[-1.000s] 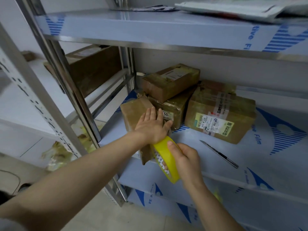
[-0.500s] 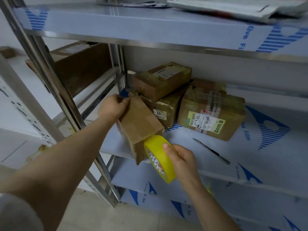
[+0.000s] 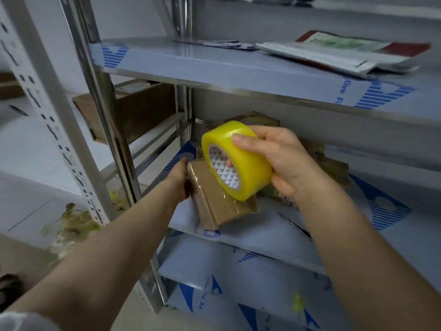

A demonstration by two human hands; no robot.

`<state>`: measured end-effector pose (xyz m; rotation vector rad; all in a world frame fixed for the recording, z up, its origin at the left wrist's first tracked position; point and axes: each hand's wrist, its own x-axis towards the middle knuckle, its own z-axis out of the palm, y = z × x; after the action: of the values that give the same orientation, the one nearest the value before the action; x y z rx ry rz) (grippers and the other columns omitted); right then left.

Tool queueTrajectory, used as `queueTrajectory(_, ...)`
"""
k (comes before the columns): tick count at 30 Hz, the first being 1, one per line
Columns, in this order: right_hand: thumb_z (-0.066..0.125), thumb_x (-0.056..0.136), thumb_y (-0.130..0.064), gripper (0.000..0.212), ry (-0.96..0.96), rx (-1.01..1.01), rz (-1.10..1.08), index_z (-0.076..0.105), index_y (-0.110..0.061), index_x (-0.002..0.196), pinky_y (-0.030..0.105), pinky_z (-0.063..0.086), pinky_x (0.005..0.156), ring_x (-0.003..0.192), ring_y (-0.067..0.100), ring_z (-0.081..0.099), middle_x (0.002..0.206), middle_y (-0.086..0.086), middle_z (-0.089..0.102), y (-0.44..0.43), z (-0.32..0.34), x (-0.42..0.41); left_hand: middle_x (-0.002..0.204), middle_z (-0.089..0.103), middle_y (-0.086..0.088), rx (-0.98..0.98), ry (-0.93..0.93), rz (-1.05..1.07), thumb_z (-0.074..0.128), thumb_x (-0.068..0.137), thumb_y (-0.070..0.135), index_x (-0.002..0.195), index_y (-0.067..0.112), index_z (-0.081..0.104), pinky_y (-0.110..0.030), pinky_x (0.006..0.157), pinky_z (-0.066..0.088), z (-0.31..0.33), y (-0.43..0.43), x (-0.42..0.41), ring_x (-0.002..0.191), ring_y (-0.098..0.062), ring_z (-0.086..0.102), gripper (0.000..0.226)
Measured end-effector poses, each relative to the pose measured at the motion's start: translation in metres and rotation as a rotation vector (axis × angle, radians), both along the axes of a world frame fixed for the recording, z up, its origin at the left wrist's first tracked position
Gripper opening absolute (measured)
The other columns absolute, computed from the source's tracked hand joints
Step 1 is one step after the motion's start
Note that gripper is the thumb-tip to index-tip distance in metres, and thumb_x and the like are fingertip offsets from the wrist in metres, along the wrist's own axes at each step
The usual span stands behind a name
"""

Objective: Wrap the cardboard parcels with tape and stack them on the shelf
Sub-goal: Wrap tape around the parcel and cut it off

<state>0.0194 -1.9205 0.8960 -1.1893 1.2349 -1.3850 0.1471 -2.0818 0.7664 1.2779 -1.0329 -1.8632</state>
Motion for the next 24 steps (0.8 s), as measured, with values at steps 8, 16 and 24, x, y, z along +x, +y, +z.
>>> queueTrajectory(8,0.081,0.068,-0.044,0.058,-0.050,0.041,-0.343,0.063,-0.013,0.113,0.039,0.055,0.083,0.091,0.025,0.067,0.101,0.006,0.069,-0.087,0.001,0.006,0.099,0.063,-0.002,-0.442,-0.002,0.063,0.049,0.097,0.030,0.109,0.016,0.059,-0.023,0.071,0.046,0.021,0.004,0.000,0.094,-0.016,0.059,0.021)
queueTrajectory(16,0.068,0.079,-0.054,0.061,-0.019,0.181,-0.275,0.060,-0.013,0.122,0.038,0.052,0.091,0.102,0.023,0.064,0.114,0.006,0.067,-0.103,-0.040,0.007,0.088,0.057,-0.003,-0.393,-0.239,0.203,0.042,0.099,0.028,0.087,0.017,0.051,-0.034,0.084,0.046,0.023,-0.028,-0.008,0.089,-0.021,0.054,0.018)
queueTrajectory(24,0.076,0.075,-0.042,0.032,0.054,0.064,-0.270,0.066,-0.013,0.070,0.029,0.057,0.061,0.060,0.014,0.069,0.063,-0.001,0.071,-0.079,-0.009,0.024,0.093,0.059,-0.007,-0.389,-0.329,0.276,0.045,0.100,0.026,0.096,0.015,0.057,-0.043,0.095,0.047,0.017,-0.039,-0.001,0.097,-0.027,0.057,0.017)
